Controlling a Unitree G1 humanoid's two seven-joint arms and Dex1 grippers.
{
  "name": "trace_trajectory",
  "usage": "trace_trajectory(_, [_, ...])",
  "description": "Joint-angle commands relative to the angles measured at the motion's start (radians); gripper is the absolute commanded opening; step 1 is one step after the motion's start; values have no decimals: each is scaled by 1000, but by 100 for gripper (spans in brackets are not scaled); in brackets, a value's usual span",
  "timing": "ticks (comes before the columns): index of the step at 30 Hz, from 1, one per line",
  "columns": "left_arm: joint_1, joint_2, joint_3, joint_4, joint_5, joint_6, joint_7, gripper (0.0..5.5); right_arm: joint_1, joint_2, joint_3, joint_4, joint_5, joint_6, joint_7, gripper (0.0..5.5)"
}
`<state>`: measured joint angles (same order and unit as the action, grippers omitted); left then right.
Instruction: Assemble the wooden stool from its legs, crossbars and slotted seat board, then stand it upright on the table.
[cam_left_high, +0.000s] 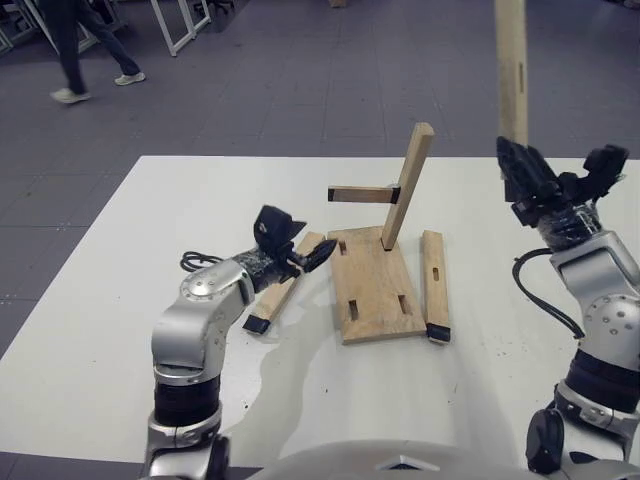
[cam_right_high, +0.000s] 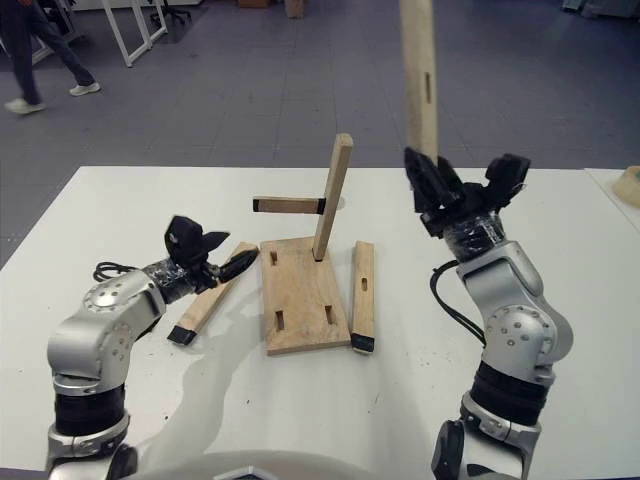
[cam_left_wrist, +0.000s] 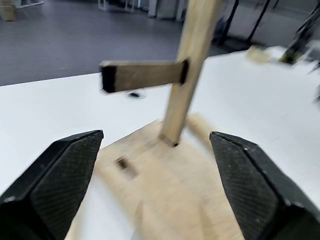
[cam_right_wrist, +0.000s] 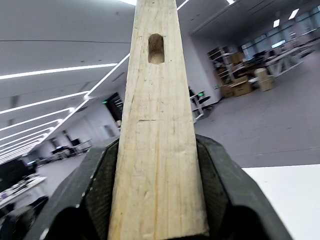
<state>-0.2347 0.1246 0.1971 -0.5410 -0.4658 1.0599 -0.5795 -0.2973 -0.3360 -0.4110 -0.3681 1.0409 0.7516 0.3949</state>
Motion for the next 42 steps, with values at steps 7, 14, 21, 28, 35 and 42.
trace_trajectory(7, [-182, -229, 264, 31, -673, 265, 272, 453, 29, -64, 141, -40, 149, 98, 178, 202])
trace_trajectory(14, [-193, -173, 188, 74, -882, 218, 438, 453, 55, -74, 223, -16, 250, 164, 296, 202])
trace_trajectory(21, [-186, -47, 93, 90, -1054, 137, 481, 453, 63, -114, 269, 28, 314, 238, 405, 202])
trace_trajectory(28, [-165, 103, 25, 105, -1085, 72, 445, 367, 50, -159, 284, 48, 278, 243, 461, 202])
trace_trajectory(35, [-152, 171, -34, 123, -1098, 21, 420, 241, 35, -160, 296, 69, 214, 218, 466, 202])
trace_trajectory(42, [-125, 233, -60, 145, -1105, -3, 384, 210, 29, -163, 289, 82, 187, 214, 475, 202])
